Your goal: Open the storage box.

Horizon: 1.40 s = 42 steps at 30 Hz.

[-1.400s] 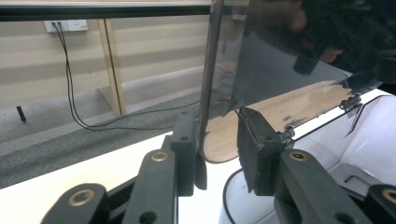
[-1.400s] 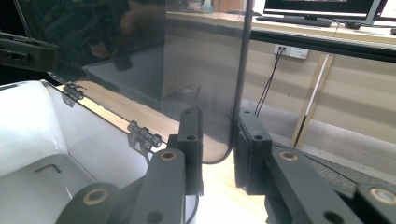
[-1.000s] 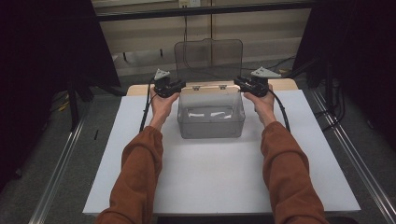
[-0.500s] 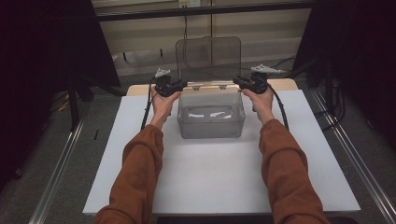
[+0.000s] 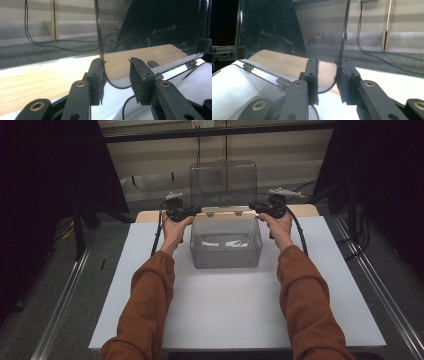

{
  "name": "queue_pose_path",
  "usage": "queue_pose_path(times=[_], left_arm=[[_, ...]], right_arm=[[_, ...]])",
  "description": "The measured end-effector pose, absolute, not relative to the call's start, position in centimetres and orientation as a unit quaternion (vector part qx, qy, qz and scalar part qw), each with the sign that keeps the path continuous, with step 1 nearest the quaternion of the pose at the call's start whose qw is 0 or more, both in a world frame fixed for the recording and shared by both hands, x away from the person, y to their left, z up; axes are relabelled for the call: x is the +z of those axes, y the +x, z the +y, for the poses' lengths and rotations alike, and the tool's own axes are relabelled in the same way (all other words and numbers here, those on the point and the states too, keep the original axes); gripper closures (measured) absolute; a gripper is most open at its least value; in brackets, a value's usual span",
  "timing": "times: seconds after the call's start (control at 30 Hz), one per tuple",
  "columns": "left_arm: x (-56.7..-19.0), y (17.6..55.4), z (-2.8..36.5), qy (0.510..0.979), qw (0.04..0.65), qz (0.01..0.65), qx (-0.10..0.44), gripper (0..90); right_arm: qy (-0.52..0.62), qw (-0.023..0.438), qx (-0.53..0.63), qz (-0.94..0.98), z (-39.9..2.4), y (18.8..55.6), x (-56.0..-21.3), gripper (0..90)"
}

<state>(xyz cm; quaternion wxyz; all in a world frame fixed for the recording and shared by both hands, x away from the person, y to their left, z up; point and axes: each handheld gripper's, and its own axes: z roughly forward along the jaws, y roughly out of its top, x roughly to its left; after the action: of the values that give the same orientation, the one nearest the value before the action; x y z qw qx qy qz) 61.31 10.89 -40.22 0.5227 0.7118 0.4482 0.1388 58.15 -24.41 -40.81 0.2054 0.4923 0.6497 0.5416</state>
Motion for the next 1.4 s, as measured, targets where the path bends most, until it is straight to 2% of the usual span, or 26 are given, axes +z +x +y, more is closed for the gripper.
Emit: queue_pose_path(times=[0.57,0.9,1.2,1.4], left_arm=[[-40.4,61.8,10.4,0.711,0.511,0.468,0.118,53.0],[-40.2,61.9,10.2,0.717,0.5,0.471,0.115,50.6],[-40.7,62.1,10.3,0.703,0.51,0.485,0.102,48.4],[-40.6,62.1,10.1,0.709,0.501,0.483,0.114,46.9]], right_arm=[[0.511,0.188,0.532,0.649,-24.3,58.7,-41.0,65.0],[0.52,0.179,0.531,0.644,-24.4,58.8,-41.2,64.2],[0.534,0.166,0.535,0.633,-24.4,59.0,-41.7,61.1],[0.532,0.168,0.535,0.634,-24.3,59.0,-41.8,59.0]])
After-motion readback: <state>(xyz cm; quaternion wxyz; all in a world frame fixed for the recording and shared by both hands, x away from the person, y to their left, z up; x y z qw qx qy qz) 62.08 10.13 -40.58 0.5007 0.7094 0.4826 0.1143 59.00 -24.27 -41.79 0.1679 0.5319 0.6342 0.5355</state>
